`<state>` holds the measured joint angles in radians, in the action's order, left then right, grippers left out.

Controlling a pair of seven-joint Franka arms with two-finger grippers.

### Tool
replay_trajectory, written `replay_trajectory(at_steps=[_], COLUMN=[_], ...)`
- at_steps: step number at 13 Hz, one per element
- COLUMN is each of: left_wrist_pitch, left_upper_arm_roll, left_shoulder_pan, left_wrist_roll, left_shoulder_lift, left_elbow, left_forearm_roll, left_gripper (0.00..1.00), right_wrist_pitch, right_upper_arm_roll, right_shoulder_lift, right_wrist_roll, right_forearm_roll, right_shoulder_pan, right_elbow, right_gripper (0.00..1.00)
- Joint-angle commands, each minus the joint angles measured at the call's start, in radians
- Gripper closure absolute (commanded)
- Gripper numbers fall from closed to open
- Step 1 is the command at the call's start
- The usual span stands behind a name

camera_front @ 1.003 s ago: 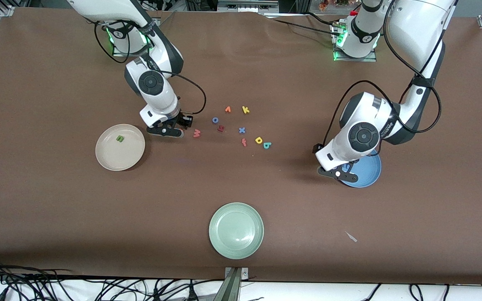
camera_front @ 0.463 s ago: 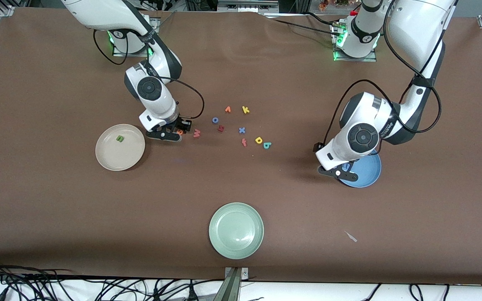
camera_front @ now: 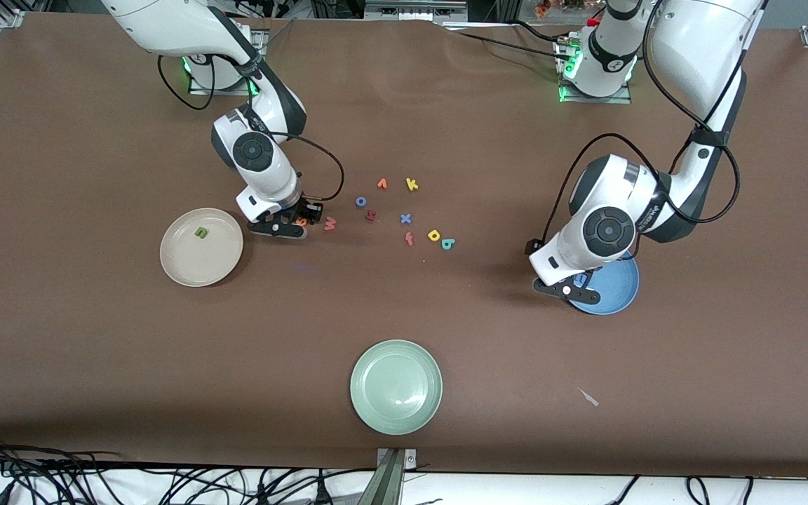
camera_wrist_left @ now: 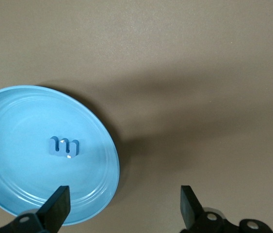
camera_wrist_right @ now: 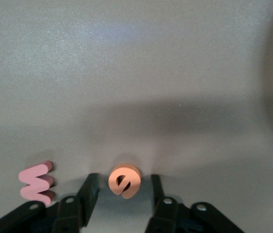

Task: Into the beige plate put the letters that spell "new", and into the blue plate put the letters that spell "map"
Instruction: 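Grasp the orange letter with the right gripper while the left gripper withdraws, then place the orange letter on the white plate while the left gripper reaches the letters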

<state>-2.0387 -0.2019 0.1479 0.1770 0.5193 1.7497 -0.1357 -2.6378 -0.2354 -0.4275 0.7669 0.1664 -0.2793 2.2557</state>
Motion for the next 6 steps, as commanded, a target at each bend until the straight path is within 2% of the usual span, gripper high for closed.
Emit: replay_trajectory(at_steps=[1, 4, 6], left_wrist_pitch=[0.008, 0.006, 0.006], left_upper_arm_roll=[0.002, 0.002, 0.002], left_shoulder_pan=[0.005, 0.056, 0.088], left_wrist_roll=[0.002, 0.086, 0.157], left_shoulder_lift=[-0.010, -0.004, 0.010], left_elbow=[0.001, -0.027, -0.067], left_forearm_roll=[0.025, 0.044, 0.082], left_gripper=[0.00, 0.00, 0.00], right_wrist_pitch=[-0.008, 0.010, 0.097], right_upper_arm_roll=[0.002, 0.007, 0.030], right_shoulder_lift=[-0.013, 0.012, 0.065], right_wrist_roll=[0.022, 0.000, -0.058], right_forearm_roll=[0.033, 0.035, 0.035], right_shoulder_pan=[-0.003, 0.000, 0.002], right_elbow=[-0.013, -0.015, -0.030], right_gripper=[0.73, 0.77, 0.77])
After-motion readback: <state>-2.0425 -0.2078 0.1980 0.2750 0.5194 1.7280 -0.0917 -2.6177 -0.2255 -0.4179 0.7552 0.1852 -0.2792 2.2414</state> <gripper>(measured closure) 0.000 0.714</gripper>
